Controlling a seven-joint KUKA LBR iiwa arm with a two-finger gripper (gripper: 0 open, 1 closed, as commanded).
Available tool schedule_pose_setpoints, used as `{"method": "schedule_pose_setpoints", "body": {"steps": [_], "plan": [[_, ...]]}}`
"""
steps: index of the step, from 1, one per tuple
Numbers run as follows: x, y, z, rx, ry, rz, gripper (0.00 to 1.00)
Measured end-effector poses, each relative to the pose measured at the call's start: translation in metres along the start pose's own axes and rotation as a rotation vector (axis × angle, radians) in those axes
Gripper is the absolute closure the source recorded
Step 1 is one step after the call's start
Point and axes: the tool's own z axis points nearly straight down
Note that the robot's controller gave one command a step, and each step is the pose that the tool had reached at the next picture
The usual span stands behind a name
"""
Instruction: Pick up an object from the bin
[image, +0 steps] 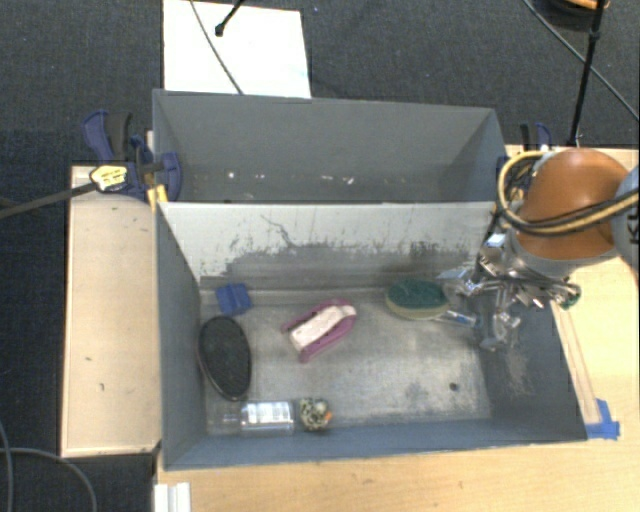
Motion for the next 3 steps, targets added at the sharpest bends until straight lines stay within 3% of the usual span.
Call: {"method": "schedule_pose_setpoints", "body": {"steps": [1, 2, 3], "plan": [[0.004, -0.003, -0.004, 0.001, -0.001, 0.052, 0.0], [0.014, 0.007, 0.005, 0.013, -0.021, 0.073, 0.0], [0.003, 0.002, 0.008, 0.007, -0.009, 0.067, 0.0]]}}
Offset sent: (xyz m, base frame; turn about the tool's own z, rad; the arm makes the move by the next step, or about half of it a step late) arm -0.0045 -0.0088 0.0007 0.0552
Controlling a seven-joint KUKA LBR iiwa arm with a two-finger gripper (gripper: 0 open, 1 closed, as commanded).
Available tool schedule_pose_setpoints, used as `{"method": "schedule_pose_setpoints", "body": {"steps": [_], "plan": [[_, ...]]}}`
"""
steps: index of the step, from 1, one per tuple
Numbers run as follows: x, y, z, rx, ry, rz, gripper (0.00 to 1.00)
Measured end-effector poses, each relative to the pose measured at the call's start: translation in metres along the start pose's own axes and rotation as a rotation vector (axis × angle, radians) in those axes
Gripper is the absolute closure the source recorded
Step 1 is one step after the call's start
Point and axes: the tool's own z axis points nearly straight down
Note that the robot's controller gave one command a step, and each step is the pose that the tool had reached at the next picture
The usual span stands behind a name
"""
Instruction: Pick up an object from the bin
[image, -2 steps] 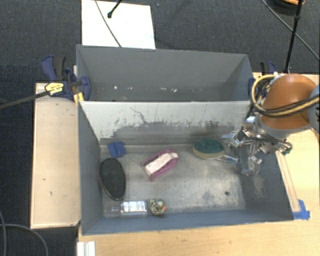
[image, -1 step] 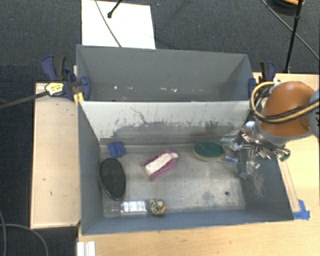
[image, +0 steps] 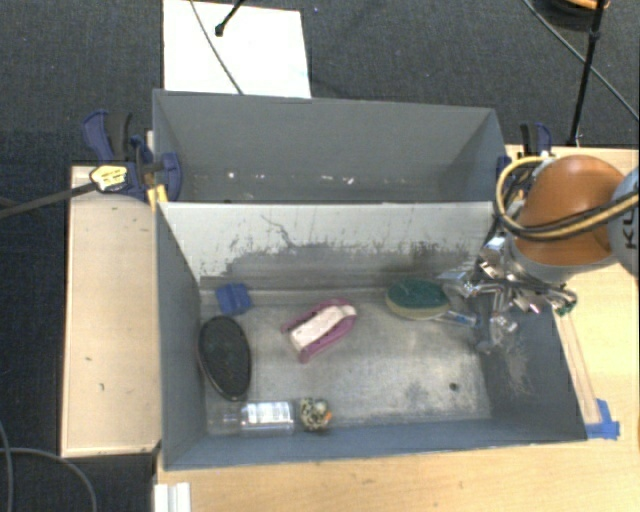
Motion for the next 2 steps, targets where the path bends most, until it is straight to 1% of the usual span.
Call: {"method": "schedule_pose_setpoints", "body": {"steps": [1, 2], "plan": [[0.0093, 0.0017, -0.008, -0.002, 0.006, 0.044, 0.0], [0.0131, 0.0042, -0.0011, 0.005, -0.006, 0.352, 0.0]]}}
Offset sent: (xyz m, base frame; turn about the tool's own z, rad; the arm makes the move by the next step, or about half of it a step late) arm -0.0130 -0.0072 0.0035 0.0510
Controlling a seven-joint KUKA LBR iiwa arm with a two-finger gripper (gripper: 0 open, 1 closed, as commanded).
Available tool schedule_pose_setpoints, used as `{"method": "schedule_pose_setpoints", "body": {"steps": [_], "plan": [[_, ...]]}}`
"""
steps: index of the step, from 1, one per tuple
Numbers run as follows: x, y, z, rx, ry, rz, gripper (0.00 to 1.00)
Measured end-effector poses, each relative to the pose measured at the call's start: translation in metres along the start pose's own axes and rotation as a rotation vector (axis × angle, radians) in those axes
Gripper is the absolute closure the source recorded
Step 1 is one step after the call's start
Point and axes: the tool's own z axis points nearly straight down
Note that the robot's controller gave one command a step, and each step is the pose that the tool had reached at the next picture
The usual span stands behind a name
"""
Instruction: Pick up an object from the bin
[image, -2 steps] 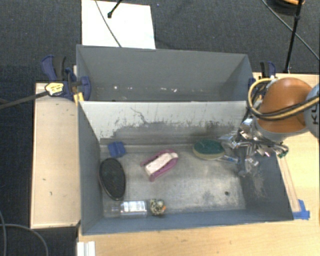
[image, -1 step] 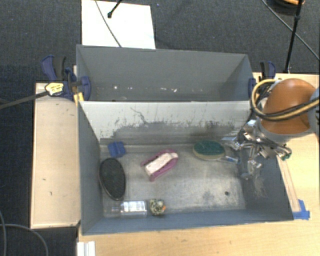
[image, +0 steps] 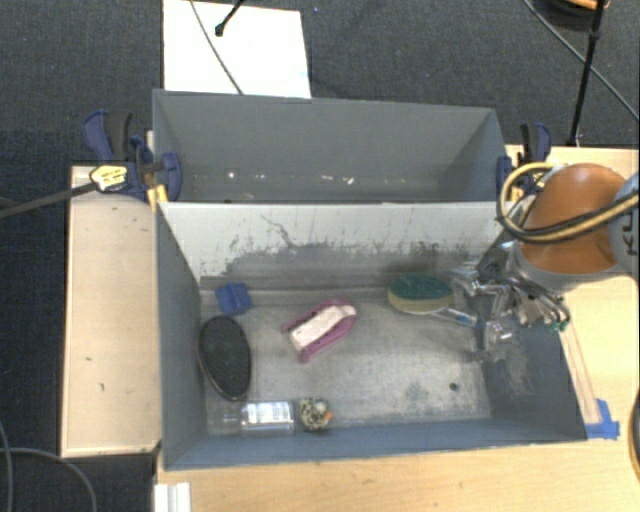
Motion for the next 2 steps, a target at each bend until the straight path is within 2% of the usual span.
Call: {"method": "schedule_pose_setpoints", "body": {"steps": [1, 2], "plan": [[-0.003, -0.002, 0.006, 0.002, 0.019, 0.213, 0.0], [-0.02, 0.012, 0.007, 0.003, 0.02, 0.413, 0.0]]}}
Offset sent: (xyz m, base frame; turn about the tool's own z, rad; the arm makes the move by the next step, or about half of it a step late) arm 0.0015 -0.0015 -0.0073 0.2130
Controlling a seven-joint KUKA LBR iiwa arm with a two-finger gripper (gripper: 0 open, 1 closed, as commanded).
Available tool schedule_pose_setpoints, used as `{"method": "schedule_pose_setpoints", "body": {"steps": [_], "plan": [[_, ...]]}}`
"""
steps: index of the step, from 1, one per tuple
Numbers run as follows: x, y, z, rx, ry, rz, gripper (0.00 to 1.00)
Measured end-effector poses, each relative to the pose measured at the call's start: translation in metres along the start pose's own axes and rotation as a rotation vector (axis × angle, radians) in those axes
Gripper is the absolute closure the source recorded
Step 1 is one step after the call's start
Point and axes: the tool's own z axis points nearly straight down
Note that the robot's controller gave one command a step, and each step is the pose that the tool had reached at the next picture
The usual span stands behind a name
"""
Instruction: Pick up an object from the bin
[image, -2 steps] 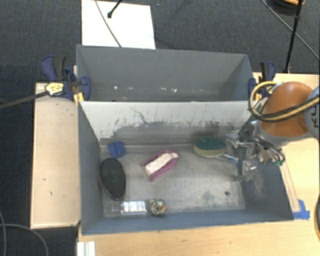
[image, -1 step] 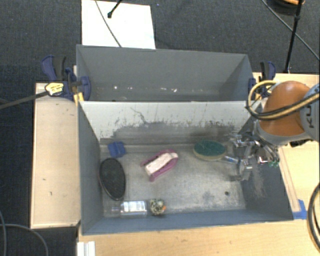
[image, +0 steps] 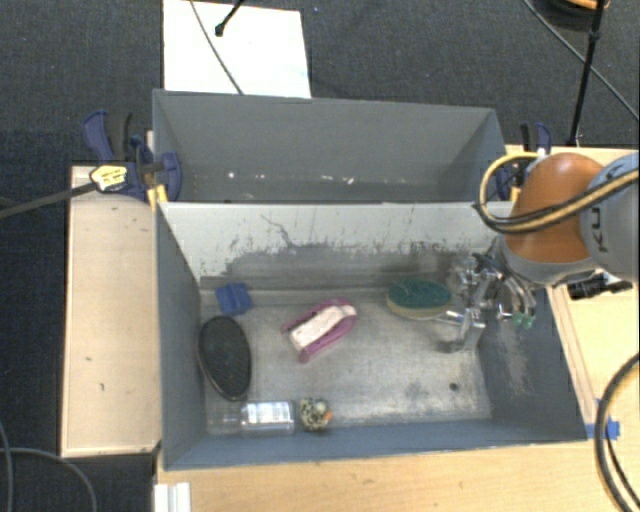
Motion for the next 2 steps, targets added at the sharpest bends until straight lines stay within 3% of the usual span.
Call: {"method": "schedule_pose_setpoints", "body": {"steps": [1, 2], "plan": [[0.0099, 0.0367, -0.0003, -0.001, 0.003, 0.007, 0.0], [0.0098, 0.0345, 0.0, 0.001, 0.003, 0.005, 1.0]]}}
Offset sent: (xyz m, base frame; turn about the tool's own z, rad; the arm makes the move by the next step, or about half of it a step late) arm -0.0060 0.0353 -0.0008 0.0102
